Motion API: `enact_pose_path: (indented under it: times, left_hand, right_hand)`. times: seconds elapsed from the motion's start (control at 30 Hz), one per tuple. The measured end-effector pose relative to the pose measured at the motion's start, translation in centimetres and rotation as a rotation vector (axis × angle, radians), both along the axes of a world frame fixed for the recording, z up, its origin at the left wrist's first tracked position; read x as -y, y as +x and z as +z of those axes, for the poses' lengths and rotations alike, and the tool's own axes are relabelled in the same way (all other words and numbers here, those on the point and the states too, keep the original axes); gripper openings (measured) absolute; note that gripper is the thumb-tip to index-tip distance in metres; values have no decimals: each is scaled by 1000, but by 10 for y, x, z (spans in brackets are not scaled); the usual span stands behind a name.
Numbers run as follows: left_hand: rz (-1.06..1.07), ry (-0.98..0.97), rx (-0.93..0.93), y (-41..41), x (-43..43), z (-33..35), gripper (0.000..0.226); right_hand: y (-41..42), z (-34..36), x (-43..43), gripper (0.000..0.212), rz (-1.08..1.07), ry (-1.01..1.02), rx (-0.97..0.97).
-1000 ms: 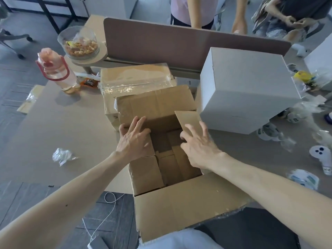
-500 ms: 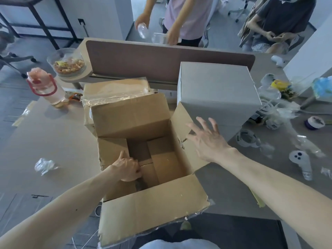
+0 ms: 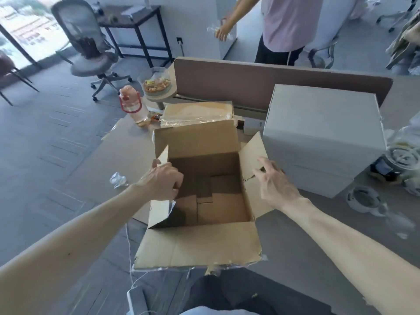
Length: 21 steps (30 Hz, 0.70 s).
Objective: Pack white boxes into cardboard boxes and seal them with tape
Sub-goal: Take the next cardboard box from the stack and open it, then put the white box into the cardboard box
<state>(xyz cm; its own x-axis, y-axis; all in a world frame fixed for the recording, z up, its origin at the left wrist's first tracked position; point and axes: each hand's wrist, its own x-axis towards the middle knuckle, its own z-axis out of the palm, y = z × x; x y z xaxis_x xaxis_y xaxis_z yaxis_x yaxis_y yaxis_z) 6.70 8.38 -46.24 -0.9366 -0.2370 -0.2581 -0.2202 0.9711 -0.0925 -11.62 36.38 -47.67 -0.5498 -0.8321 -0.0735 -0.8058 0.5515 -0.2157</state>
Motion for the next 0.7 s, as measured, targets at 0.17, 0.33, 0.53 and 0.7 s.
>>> enact_pose_path:
  times: [0.17, 0.33, 0.53, 0.7]
  left_hand:
    - [184, -28, 12, 38, 40, 24, 13]
    - [338, 1, 96, 74, 83, 20, 32]
    - [514, 126, 49, 108, 120, -16, 44]
    - [554, 270, -31, 116, 135, -43, 54]
  right_hand:
    - [3, -2, 22, 43, 5, -57, -4]
    - [8, 0, 48, 45, -3, -71, -6]
    - [4, -6, 83, 47, -23, -103, 18]
    - [5, -23, 91, 49, -60, 0, 9]
